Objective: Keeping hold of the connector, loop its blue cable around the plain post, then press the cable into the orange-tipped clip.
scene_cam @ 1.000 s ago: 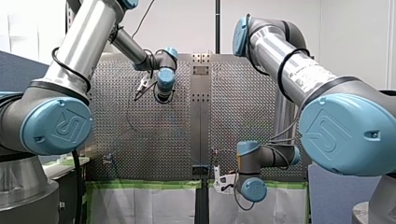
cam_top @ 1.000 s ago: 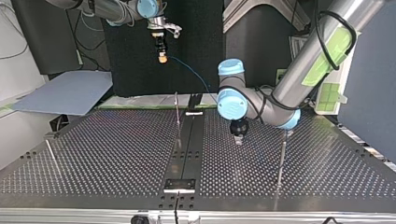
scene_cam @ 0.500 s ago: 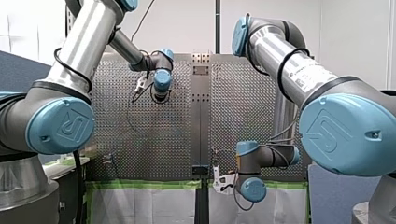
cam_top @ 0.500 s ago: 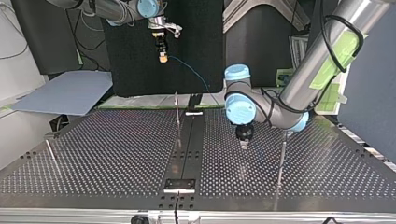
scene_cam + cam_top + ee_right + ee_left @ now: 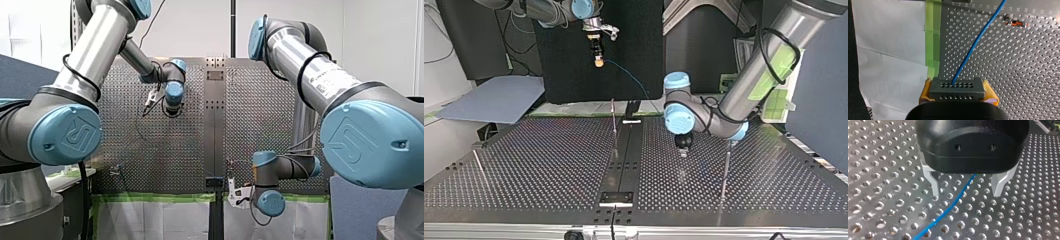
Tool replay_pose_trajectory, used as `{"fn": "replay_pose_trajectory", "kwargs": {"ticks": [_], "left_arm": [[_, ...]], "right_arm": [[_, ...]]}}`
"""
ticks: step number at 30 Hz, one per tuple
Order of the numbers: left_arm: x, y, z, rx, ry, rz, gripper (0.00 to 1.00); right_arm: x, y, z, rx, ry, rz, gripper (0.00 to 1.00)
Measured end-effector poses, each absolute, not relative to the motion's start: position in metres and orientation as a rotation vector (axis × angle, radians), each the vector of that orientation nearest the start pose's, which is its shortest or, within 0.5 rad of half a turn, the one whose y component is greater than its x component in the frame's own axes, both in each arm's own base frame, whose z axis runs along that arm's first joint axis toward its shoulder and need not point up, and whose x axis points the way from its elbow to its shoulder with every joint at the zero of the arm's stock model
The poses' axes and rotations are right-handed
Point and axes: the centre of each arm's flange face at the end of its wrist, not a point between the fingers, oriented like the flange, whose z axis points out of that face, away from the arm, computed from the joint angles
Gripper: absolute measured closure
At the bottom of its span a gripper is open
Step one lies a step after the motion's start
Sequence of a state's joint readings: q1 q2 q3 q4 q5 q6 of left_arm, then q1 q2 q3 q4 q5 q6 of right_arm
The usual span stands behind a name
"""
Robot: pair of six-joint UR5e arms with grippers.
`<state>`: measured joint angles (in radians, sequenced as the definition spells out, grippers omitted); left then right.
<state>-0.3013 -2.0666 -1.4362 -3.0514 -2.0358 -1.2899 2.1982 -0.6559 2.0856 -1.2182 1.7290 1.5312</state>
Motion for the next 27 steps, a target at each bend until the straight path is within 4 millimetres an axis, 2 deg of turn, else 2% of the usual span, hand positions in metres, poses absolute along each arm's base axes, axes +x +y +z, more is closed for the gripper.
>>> {"fn": "replay_pose_trajectory", "kwargs": {"ticks": [5, 11, 20, 27], "left_arm": [[0.577, -0.271, 0.266, 0.215, 1.832, 0.41, 0.0], [0.577, -0.281, 0.236, 0.255, 1.869, 0.406, 0.0], [0.572, -0.298, 0.219, 0.312, 1.889, 0.367, 0.0], [0.568, -0.306, 0.185, 0.36, 1.944, 0.367, 0.0]], "right_arm": [[0.369, -0.309, -0.085, 1.751, -0.993, 1.356, 1.0], [0.37, -0.309, -0.085, 1.752, -0.993, 1.356, 1.0], [0.37, -0.309, -0.084, 1.754, -0.993, 1.355, 1.0], [0.37, -0.308, -0.084, 1.755, -0.993, 1.354, 1.0]]}}
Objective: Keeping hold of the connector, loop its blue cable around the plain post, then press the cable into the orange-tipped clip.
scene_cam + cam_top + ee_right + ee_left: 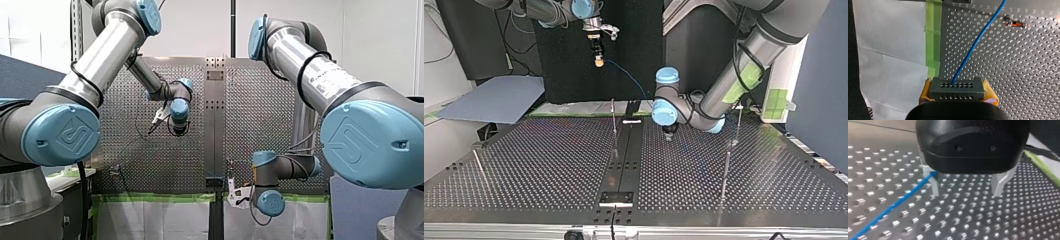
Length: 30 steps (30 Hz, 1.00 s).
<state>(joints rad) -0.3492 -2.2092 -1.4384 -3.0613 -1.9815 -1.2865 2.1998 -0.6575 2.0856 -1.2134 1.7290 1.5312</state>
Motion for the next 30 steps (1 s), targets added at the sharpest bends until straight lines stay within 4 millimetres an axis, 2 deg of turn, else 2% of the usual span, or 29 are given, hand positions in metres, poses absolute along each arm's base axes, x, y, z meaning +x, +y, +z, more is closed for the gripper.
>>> {"fn": "replay_pose_trajectory", "kwargs": {"ticks": [9, 19, 30], "left_arm": [[0.561, -0.315, 0.176, 0.389, 1.96, 0.357, 0.0], [0.543, -0.33, 0.134, 0.482, 2.043, 0.381, 0.0], [0.521, -0.343, 0.117, 0.531, 2.076, 0.327, 0.0]], "right_arm": [[0.37, -0.308, -0.084, 1.755, -0.993, 1.354, 1.0], [0.37, -0.308, -0.084, 1.756, -0.993, 1.354, 1.0], [0.368, -0.311, -0.083, 1.753, -0.997, 1.349, 1.0]]}}
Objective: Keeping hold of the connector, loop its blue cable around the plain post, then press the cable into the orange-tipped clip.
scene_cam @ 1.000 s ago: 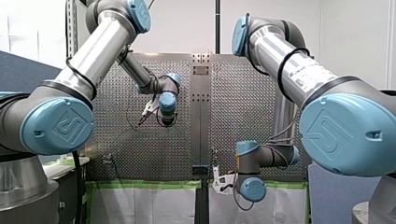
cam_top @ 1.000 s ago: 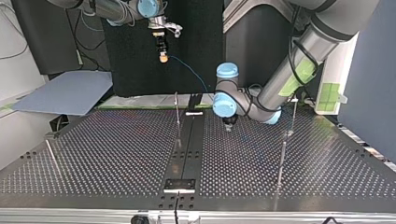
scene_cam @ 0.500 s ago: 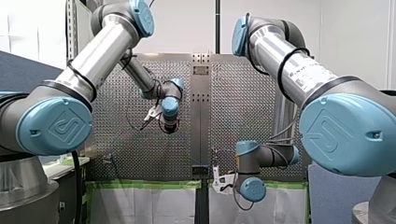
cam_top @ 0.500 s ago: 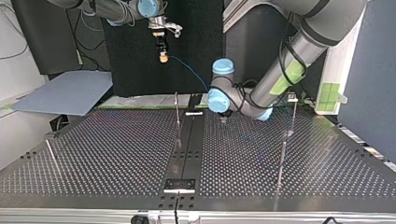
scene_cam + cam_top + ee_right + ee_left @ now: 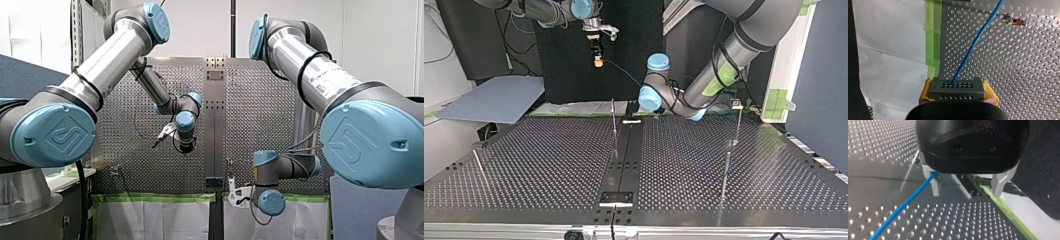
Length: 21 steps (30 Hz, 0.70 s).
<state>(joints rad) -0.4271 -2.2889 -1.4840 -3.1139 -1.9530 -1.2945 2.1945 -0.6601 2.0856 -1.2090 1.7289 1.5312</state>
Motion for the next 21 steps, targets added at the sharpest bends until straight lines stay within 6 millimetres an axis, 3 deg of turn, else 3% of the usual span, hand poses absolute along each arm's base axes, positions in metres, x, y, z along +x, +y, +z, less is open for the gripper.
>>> {"fn": "replay_pose_trajectory", "kwargs": {"ticks": [14, 21], "left_arm": [[0.513, -0.348, 0.111, 0.512, 2.091, 0.289, 0.0], [0.507, -0.354, 0.083, 0.551, 2.12, 0.289, 0.0]], "right_arm": [[0.369, -0.314, -0.082, 1.748, -0.996, 1.351, 1.0], [0.37, -0.315, -0.08, 1.746, -0.995, 1.354, 1.0]]}}
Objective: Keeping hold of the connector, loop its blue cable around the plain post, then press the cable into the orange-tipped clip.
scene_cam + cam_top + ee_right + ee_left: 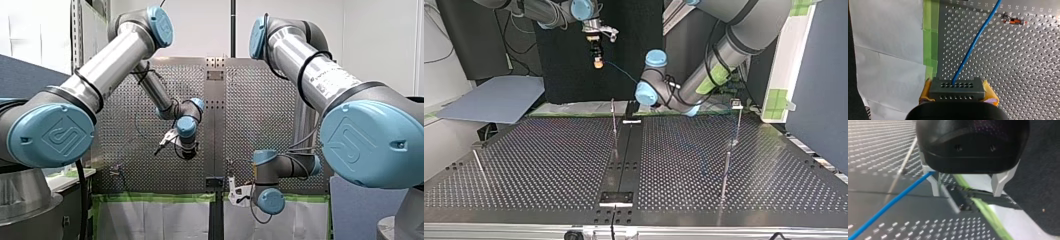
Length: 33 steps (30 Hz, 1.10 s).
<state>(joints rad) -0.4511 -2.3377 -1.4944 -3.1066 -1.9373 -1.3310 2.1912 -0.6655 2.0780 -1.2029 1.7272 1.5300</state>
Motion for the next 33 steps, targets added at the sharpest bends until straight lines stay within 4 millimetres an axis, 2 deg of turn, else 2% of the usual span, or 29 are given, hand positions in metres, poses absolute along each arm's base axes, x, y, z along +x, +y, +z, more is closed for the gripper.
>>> {"fn": "replay_pose_trajectory", "kwargs": {"ticks": [7, 10, 22, 33], "left_arm": [[0.495, -0.361, 0.039, 0.59, 2.155, 0.274, 0.0], [0.492, -0.365, 0.031, 0.593, 2.155, 0.252, 0.0], [0.478, -0.382, 0.023, 0.596, 2.166, 0.107, 0.0], [0.472, -0.397, 0.021, 0.57, 2.167, -0.045, 0.0]], "right_arm": [[0.371, -0.319, -0.078, 1.742, -0.995, 1.357, 1.0], [0.372, -0.32, -0.078, 1.748, -0.995, 1.352, 1.0], [0.379, -0.327, -0.063, 1.751, -0.976, 1.389, 1.0], [0.382, -0.33, -0.061, 1.761, -0.965, 1.411, 1.0]]}}
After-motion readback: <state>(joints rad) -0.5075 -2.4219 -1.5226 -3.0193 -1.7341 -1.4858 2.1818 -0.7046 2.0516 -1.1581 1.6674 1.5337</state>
